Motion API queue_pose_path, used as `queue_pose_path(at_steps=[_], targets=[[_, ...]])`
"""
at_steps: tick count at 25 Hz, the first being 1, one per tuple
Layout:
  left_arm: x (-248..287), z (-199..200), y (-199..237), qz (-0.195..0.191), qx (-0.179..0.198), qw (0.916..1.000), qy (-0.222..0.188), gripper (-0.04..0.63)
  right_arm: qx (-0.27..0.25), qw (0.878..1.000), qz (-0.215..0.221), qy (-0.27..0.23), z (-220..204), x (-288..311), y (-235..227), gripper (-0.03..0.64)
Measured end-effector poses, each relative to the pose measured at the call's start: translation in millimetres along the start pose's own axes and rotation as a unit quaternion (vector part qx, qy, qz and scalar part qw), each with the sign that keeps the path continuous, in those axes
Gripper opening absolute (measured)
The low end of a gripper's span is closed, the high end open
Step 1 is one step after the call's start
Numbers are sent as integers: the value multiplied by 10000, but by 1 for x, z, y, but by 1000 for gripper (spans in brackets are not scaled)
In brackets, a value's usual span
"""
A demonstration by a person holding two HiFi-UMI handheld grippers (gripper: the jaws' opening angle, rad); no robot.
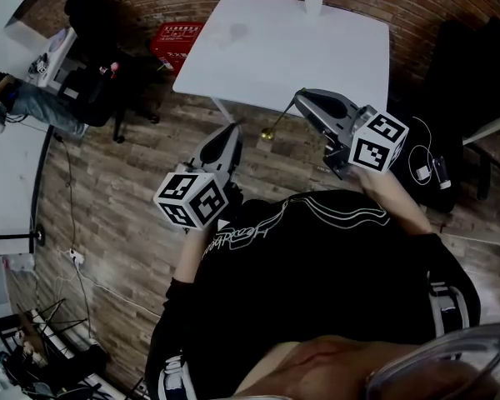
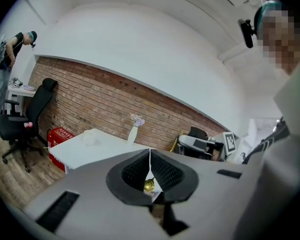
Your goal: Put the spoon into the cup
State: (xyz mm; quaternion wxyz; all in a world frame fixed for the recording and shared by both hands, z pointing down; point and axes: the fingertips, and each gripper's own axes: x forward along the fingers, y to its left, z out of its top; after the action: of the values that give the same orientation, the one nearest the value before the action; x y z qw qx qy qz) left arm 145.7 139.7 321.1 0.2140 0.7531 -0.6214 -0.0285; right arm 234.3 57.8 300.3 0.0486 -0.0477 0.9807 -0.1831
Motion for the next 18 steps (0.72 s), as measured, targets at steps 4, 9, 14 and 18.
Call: queue_pose_path(at_steps=[4, 9, 14, 18], targets=[[11, 3, 22, 9, -83, 9999, -57, 7, 62, 10000, -1, 41, -5, 19, -16, 0], [31, 0, 58, -44, -208, 9998, -4, 7, 90, 9999, -94, 87, -14, 47, -41, 0], [61, 17, 102, -174, -249, 9995, 104, 7, 148, 9995, -247, 124, -12, 88, -73, 0], [84, 38, 147, -297, -293, 9989, 234, 6, 264, 9987, -438, 85, -7, 130, -100, 0]])
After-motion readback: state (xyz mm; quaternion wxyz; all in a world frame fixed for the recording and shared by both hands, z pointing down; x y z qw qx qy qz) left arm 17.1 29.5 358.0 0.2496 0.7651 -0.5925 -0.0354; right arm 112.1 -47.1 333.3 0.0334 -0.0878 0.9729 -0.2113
